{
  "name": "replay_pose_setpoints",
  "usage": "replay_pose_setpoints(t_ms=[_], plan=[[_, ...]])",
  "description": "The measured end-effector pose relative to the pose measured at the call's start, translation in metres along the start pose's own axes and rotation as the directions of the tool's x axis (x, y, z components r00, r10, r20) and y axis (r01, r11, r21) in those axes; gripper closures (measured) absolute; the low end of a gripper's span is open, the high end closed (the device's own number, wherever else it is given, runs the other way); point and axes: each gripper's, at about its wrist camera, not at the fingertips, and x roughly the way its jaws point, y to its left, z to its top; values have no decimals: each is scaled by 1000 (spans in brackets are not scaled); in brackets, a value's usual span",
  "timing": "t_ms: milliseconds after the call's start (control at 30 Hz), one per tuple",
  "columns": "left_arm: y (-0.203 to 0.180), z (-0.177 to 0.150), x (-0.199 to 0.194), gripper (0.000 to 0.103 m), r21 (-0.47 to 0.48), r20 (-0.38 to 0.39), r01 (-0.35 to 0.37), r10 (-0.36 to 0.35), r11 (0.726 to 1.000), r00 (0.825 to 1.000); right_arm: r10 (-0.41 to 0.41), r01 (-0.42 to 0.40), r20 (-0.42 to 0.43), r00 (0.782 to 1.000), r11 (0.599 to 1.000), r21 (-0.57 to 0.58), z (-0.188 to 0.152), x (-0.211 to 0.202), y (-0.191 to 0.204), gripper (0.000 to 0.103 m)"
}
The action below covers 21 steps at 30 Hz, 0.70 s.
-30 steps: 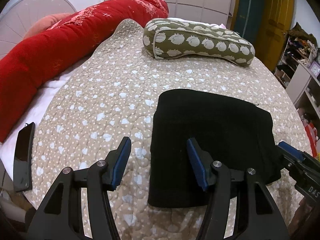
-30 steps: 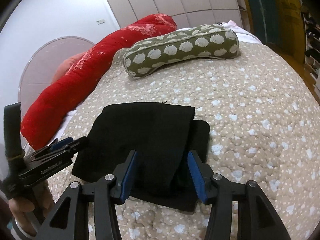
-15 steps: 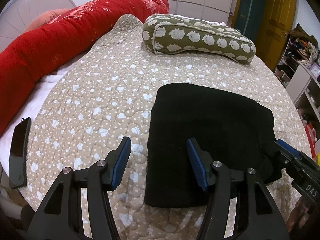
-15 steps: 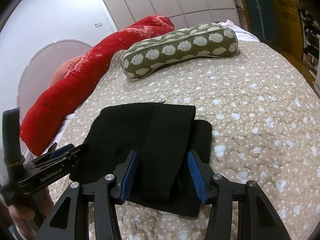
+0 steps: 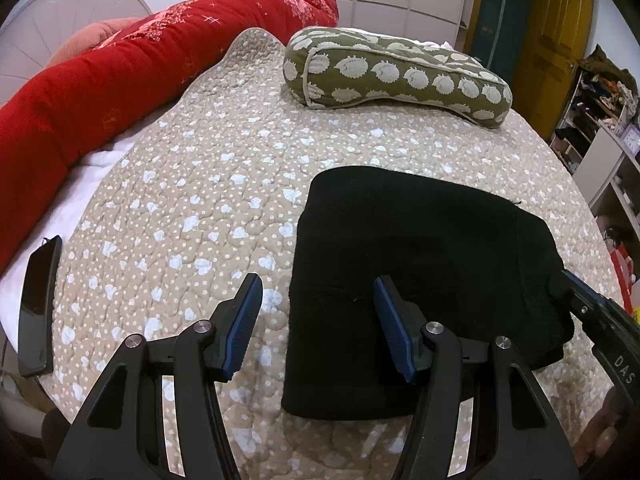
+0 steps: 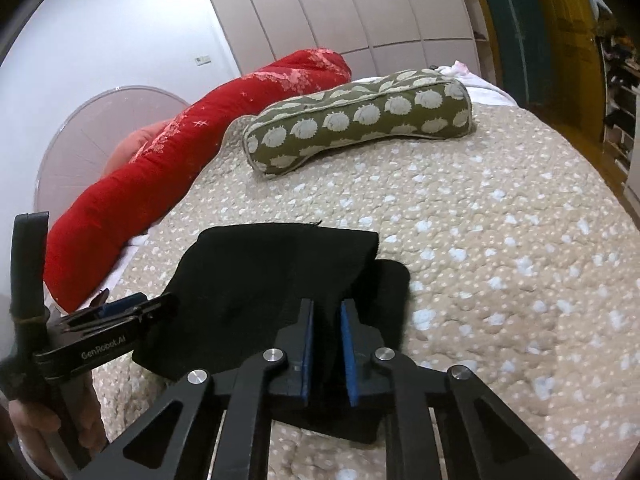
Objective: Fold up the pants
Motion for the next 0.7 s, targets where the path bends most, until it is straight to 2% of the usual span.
replay_pose_setpoints(t_ms=[100,200,333,467,500,600,700], plan=[[0,0,0,45,5,3,-2,2,1000,1000,-18,18,-12,1000,1000,-3,0,1,0,91],[0,0,2,45,6,2,-1,1,1000,1000,-54,53,28,998,998,17,3,-10,-1,91],[-1,-1,3,45,3,2,-1,1,1000,1000,-26,26,50,998,1000,-16,8,-22,9,90],[0,-1,3,45,3,2,-3,3,1000,1000,28,-28,-1,1000,996,-81,2,-14,25,89],[1,-1,3,45,3,3,-3,3,1000,1000,21,-22,-18,1000,995,-98,-1,-11,28,89],[0,-1,4,45,4,-2,6,-6,1000,1000,-85,65,-96,992,977,-203,-18,5,33,89],[0,-2,4,45,2,2,0,0,1000,1000,-88,70,-86,992,978,-195,-23,1,29,89]])
